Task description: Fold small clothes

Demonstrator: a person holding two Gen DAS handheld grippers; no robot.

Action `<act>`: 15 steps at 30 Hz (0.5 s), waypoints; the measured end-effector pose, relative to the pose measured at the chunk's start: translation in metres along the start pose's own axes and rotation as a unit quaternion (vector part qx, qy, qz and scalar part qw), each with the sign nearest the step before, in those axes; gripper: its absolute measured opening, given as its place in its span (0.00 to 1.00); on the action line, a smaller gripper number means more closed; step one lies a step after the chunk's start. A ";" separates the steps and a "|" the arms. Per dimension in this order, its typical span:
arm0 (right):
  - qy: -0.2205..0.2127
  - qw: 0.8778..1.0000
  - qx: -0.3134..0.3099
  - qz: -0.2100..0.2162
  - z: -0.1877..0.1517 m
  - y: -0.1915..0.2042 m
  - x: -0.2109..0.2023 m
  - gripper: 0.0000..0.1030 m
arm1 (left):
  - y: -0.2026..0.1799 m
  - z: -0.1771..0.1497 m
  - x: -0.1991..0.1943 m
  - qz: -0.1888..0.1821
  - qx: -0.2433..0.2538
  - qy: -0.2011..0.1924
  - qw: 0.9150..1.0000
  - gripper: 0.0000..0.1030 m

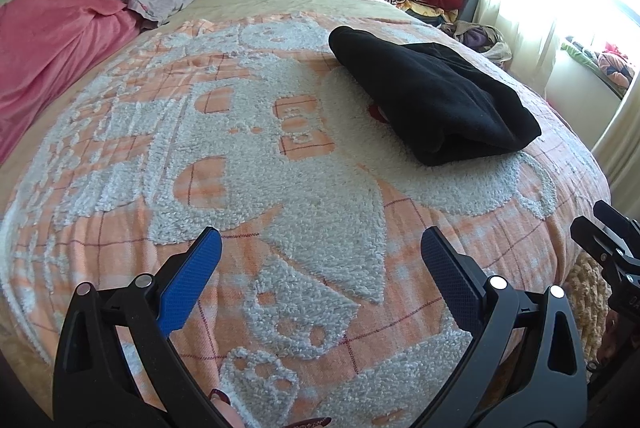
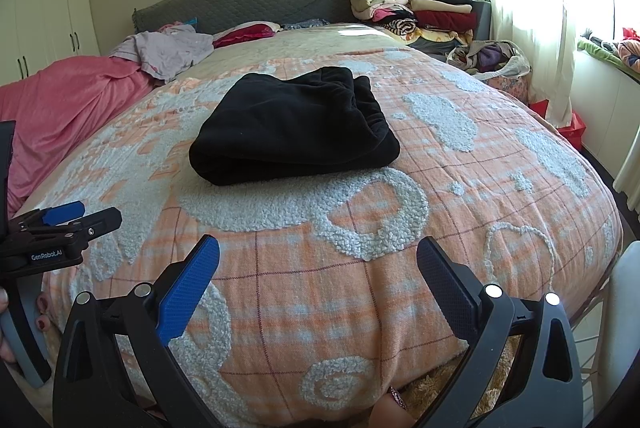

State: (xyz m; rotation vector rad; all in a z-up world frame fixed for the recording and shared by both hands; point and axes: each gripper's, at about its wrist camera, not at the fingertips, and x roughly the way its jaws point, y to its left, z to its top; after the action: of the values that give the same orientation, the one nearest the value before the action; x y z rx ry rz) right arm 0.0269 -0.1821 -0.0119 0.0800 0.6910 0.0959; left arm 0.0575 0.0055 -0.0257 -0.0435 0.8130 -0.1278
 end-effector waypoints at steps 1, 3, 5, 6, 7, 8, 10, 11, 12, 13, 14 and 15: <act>0.000 1.000 0.000 0.000 0.000 0.000 0.000 0.96 | -0.001 0.000 0.000 0.001 0.000 0.000 1.000 0.91; 0.000 1.000 0.000 0.000 0.000 0.000 0.000 0.96 | -0.001 0.000 0.000 0.001 0.000 0.000 1.000 0.91; 0.000 1.000 0.000 0.000 0.000 0.000 0.000 0.96 | -0.001 0.000 -0.001 0.002 0.001 0.000 1.000 0.91; 0.000 1.000 0.000 0.000 0.000 0.000 0.000 0.96 | -0.002 0.000 -0.001 0.003 0.001 0.000 1.000 0.91; 0.000 1.000 0.000 0.000 0.000 0.000 0.000 0.96 | -0.002 0.000 -0.001 0.003 0.001 0.001 1.000 0.91; 0.000 1.000 0.000 0.000 0.000 0.000 0.000 0.96 | -0.002 0.000 -0.001 0.004 0.001 0.001 1.000 0.91; 0.000 1.000 0.000 -0.001 0.000 0.000 -0.001 0.96 | -0.002 0.000 -0.001 0.005 0.002 0.001 1.000 0.91; 0.000 1.000 0.001 -0.002 -0.001 -0.001 -0.001 0.96 | -0.002 0.000 -0.001 0.006 0.002 0.001 1.000 0.91; 0.000 1.000 0.001 -0.003 -0.001 -0.001 -0.001 0.96 | -0.002 -0.001 -0.001 0.006 0.003 0.001 1.000 0.91; 0.000 1.000 0.002 -0.003 -0.002 -0.002 -0.001 0.96 | -0.002 -0.001 -0.002 0.006 0.003 0.001 1.000 0.91; 0.001 1.000 0.002 -0.004 -0.002 -0.002 -0.001 0.96 | -0.002 -0.001 -0.002 0.008 0.002 0.001 1.000 0.91; 0.000 1.000 0.002 -0.004 -0.002 -0.002 -0.001 0.96 | -0.002 -0.001 -0.002 0.011 0.001 0.002 1.000 0.91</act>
State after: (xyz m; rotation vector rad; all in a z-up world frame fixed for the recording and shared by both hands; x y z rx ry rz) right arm 0.0251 -0.1844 -0.0127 0.0811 0.6924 0.0866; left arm 0.0557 0.0036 -0.0250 -0.0320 0.8167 -0.1088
